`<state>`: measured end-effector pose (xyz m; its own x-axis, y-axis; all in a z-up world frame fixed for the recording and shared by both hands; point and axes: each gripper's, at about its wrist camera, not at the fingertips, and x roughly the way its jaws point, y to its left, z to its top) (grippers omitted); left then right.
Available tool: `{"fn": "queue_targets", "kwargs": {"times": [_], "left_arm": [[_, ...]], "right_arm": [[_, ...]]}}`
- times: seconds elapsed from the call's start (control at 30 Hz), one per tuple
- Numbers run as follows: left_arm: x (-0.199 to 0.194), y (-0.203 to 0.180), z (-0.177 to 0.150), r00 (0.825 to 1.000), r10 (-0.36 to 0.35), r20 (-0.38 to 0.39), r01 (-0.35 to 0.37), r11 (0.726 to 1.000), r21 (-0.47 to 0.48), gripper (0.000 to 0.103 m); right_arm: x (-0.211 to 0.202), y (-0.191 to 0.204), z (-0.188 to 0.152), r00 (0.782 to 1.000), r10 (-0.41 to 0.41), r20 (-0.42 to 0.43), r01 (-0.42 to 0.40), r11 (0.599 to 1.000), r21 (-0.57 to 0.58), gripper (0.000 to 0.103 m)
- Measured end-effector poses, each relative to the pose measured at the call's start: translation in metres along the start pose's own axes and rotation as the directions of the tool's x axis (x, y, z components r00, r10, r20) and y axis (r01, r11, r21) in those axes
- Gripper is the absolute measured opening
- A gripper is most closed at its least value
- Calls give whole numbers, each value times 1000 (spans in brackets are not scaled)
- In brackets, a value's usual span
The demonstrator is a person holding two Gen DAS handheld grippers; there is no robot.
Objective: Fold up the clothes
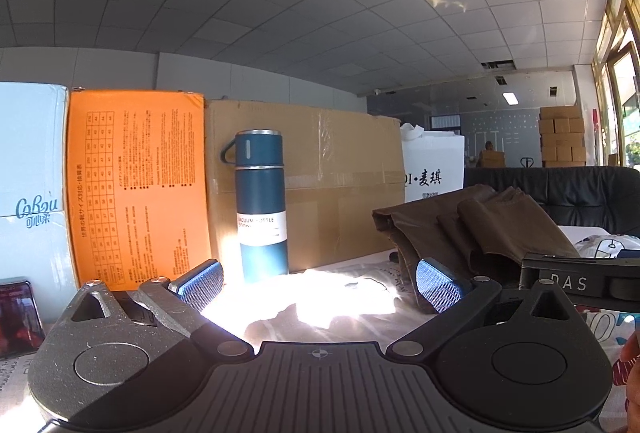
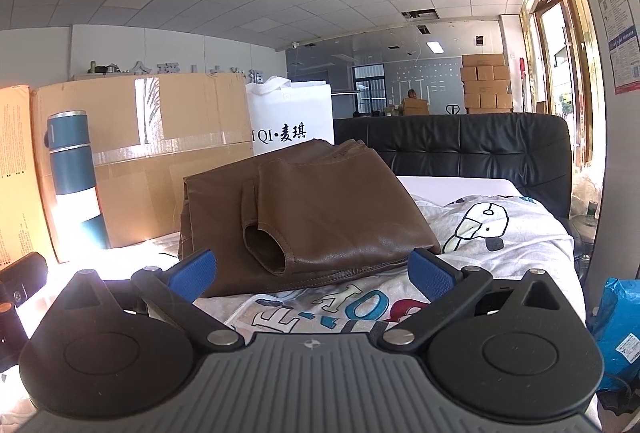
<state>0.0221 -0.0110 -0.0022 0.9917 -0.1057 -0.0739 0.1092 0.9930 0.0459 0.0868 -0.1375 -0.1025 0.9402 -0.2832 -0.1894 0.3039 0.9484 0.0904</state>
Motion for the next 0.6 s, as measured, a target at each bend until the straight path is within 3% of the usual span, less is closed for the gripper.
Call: {"fn": "queue_targets", "kwargs": {"times": [0.37,0.6], "left_arm": [[6,-14,-1,991,-125,-42,128,989,72,103],[9,-13,-1,986,-155,-65,159,986,53,103]], "right_arm": [[5,-1,-1,995,-95,-9,95,995,-13,103],[10,1,-3,988,-151,-29,149,988,-47,103]]}}
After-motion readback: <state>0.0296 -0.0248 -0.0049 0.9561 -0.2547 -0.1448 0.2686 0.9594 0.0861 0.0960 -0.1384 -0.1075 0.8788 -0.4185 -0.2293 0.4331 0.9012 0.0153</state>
